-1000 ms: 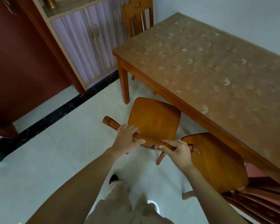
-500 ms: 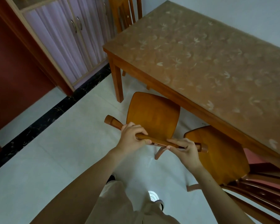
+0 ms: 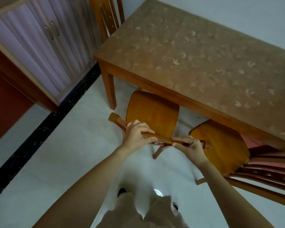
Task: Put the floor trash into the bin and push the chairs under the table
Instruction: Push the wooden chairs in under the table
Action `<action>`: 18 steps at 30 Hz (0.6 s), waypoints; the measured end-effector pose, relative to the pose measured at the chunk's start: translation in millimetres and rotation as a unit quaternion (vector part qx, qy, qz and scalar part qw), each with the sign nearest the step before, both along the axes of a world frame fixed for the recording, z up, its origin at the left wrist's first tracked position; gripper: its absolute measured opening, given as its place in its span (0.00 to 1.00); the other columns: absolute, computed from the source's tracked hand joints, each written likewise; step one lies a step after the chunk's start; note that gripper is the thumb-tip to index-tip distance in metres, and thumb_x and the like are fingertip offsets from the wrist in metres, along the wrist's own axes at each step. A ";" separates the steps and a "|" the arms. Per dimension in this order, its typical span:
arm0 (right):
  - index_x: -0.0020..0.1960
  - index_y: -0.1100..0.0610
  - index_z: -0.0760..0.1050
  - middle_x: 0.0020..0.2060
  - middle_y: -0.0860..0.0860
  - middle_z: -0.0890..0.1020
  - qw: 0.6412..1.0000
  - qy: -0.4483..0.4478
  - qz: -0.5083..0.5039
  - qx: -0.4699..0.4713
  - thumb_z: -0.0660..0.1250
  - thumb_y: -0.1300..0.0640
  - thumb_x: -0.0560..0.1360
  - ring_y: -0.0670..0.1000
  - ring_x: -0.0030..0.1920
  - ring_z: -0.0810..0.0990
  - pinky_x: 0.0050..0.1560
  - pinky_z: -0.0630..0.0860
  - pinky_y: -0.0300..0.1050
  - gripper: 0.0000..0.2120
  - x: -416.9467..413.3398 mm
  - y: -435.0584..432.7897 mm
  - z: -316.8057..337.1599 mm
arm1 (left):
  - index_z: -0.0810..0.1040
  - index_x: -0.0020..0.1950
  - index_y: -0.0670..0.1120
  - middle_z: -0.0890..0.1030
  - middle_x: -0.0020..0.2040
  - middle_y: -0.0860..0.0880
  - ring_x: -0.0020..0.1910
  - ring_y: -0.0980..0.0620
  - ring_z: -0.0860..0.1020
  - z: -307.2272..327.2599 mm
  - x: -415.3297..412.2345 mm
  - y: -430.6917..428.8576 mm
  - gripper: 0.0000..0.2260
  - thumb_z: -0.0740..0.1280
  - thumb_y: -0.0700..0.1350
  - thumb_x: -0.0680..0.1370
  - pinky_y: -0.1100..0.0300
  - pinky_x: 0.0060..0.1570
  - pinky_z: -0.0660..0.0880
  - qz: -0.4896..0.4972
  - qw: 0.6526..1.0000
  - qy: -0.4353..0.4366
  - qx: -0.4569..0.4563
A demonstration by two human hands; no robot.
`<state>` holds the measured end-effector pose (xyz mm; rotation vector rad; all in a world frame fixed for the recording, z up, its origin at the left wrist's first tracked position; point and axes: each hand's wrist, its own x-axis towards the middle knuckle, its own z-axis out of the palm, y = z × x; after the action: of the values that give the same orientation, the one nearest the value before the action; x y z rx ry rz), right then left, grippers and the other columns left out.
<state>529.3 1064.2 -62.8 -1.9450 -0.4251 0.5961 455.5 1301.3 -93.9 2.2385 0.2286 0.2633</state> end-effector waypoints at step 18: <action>0.52 0.54 0.85 0.45 0.57 0.82 0.997 0.034 -0.076 -0.005 0.76 0.55 0.68 0.50 0.43 0.80 0.43 0.76 0.35 0.13 25.4 74.0 -7.3 | 0.84 0.45 0.56 0.79 0.43 0.63 0.49 0.58 0.69 6.3 46.0 83.8 0.12 0.75 0.60 0.67 0.54 0.55 0.63 -0.046 0.999 0.019 -0.004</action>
<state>554.8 1138.2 -70.1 -1.9397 -0.2300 0.5647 501.5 1385.1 -87.6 2.2417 0.1470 0.1703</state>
